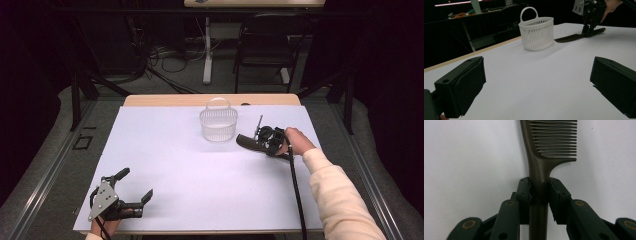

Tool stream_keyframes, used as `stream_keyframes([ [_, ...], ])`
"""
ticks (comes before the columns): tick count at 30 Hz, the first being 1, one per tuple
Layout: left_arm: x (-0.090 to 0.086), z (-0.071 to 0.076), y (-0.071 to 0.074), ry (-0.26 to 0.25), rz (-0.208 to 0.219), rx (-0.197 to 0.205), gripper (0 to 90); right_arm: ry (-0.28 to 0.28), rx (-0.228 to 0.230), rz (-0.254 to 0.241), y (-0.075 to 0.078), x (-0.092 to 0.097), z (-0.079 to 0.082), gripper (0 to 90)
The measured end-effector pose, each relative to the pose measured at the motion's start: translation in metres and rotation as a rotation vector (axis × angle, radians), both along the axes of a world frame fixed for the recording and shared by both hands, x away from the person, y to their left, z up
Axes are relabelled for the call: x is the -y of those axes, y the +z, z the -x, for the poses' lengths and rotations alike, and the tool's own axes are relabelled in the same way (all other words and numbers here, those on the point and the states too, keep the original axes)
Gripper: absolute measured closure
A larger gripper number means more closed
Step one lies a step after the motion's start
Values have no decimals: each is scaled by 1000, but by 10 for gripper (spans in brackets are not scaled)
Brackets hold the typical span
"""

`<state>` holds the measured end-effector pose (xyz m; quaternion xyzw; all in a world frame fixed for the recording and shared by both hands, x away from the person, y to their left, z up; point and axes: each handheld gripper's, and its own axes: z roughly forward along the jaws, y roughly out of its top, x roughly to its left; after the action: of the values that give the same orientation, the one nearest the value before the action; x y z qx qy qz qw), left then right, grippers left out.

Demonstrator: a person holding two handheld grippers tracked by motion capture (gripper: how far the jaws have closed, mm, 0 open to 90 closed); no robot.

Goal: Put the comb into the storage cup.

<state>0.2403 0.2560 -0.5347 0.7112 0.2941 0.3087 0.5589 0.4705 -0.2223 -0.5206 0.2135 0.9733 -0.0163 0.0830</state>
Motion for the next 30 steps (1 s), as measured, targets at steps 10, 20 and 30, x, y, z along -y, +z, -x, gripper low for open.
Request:
stream_keyframes([
  [10, 0, 0, 0, -1, -1, -1, 1, -30, 20, -37, 5, 2, 4, 721],
  [20, 0, 0, 0, 2, -4, -1, 1, -46, 52, -105, 11, 7, 11, 722],
  [30, 0, 0, 0, 4, -5, 0, 1, -80, 71, -165, 23, 18, 18, 722],
])
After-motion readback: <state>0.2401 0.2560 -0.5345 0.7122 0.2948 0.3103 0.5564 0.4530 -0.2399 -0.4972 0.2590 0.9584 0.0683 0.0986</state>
